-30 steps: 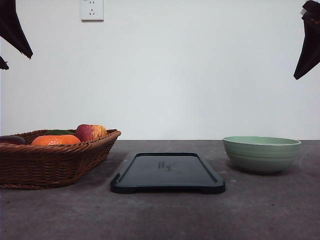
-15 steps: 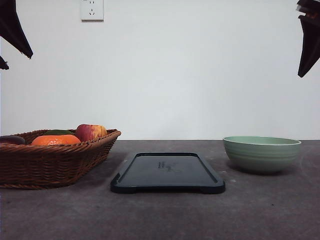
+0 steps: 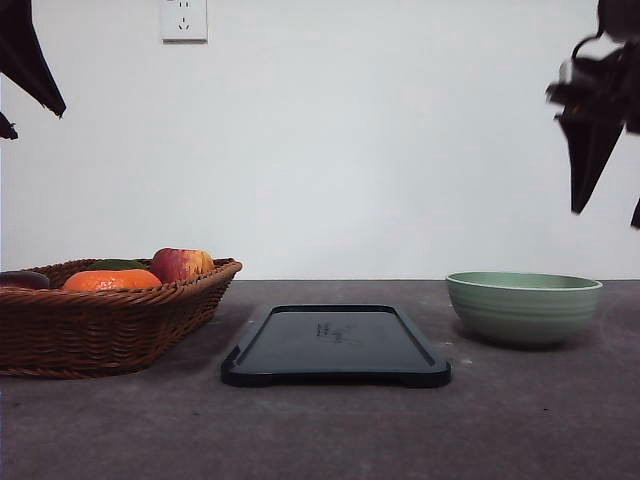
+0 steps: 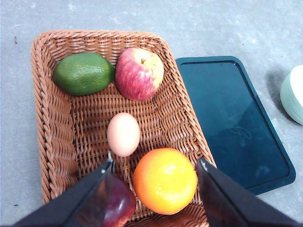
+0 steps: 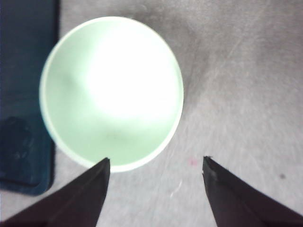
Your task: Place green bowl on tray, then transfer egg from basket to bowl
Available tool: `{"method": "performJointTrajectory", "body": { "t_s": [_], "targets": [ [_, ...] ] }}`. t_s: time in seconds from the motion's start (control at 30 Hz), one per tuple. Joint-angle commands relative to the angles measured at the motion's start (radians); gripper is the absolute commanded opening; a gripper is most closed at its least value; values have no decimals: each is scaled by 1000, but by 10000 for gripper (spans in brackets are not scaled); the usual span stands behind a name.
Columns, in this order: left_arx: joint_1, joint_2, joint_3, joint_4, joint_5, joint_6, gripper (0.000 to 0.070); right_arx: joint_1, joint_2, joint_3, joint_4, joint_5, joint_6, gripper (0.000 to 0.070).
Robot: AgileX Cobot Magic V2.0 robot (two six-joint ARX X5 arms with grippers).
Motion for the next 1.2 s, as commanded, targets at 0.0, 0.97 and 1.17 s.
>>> {"method": "performJointTrajectory", "body": {
  "t_s": [0.0, 0.97, 1.17],
  "targets": [
    [-2, 6, 24, 11, 3, 6, 351, 0, 49, 26, 15, 4, -12, 386],
    [-2, 6, 24, 12, 3, 6, 350, 20, 219, 180, -59, -7, -36, 4],
    [-2, 7, 24, 13, 3, 6, 350, 108, 219, 350, -170, -8, -35, 4]
  ]
}}
